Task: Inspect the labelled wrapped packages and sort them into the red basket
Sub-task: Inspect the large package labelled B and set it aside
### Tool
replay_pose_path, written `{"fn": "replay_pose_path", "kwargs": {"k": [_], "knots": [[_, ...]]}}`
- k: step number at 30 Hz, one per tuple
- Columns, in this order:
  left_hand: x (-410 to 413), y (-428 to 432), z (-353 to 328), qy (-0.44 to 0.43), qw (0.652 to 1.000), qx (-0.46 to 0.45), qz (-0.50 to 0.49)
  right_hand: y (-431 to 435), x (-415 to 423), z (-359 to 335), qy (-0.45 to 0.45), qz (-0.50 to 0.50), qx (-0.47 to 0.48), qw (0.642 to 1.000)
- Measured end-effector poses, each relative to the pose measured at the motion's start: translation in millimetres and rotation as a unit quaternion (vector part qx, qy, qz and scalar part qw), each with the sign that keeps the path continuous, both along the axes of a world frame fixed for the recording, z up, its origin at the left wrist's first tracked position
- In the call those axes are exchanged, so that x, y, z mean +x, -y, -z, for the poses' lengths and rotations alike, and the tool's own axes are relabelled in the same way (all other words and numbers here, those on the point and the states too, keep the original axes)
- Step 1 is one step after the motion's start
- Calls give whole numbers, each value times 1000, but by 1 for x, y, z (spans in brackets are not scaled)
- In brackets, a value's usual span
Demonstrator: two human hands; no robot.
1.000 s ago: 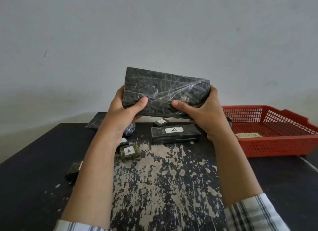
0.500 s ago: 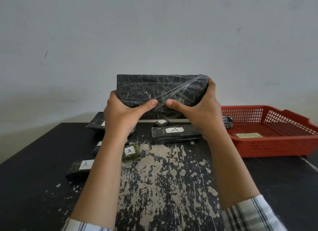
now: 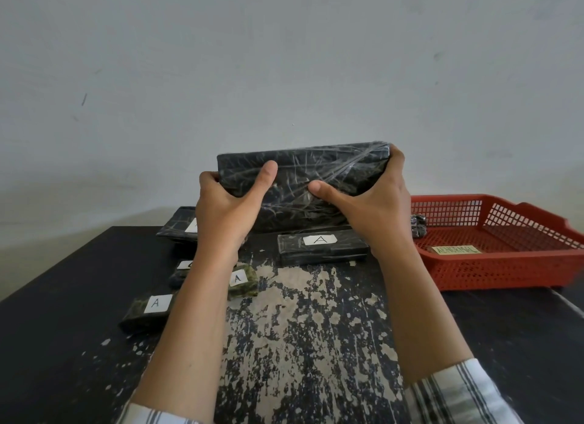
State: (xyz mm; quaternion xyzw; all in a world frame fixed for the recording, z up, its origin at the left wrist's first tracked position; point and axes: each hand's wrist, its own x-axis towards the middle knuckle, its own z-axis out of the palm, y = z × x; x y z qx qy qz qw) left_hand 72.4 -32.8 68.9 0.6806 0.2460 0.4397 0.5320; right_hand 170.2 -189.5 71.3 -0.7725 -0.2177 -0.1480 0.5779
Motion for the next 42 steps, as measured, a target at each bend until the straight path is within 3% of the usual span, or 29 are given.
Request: {"fn": "replay_pose_path", "kwargs": {"k": [8,17,28,36,42], "knots": [[0,-7,2,21,1000,-14,-4,-3,4,3,-30,-9,46,998],[-2,-4,-1,-11,998,22,64,5,10,3,-54,12,74,996],[-2,-14,4,20,999,-5,42,9,19,4,-112,-82,110,984],[-10,-18,0,23,982,-48,184,12,21,3,-131,-79,154,976],[-6,-19,3,51,984,-81,150,18,16,-3,-135,-148,130,971]]}}
